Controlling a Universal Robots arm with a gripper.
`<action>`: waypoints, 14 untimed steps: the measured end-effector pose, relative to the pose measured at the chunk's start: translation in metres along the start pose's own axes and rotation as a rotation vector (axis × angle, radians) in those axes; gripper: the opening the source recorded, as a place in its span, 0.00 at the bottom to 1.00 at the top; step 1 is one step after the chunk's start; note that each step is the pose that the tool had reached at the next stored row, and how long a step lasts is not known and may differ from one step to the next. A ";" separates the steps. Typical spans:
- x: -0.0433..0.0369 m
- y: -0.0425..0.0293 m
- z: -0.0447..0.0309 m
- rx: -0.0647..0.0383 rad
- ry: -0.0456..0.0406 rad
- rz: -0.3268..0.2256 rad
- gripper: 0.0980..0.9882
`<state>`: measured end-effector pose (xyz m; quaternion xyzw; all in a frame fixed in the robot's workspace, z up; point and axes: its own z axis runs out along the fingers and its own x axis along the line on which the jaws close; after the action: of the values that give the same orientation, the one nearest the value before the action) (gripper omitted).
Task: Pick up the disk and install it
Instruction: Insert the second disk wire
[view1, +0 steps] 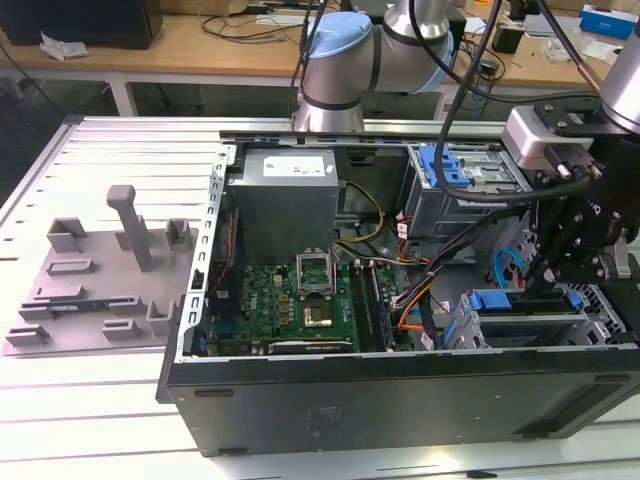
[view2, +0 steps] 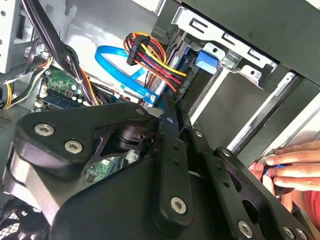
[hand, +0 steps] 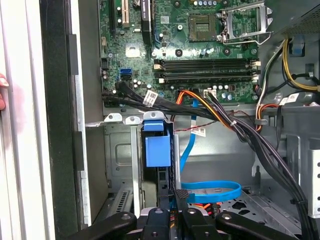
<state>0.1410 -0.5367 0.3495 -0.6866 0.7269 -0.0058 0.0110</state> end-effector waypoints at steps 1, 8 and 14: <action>0.0000 0.0000 0.0002 0.000 0.0000 0.000 0.07; 0.0008 -0.0001 0.0025 0.000 0.0000 0.000 0.07; 0.0017 -0.0002 0.0060 0.000 -0.0001 0.000 0.07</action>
<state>0.1413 -0.5383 0.3435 -0.6866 0.7269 -0.0058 0.0110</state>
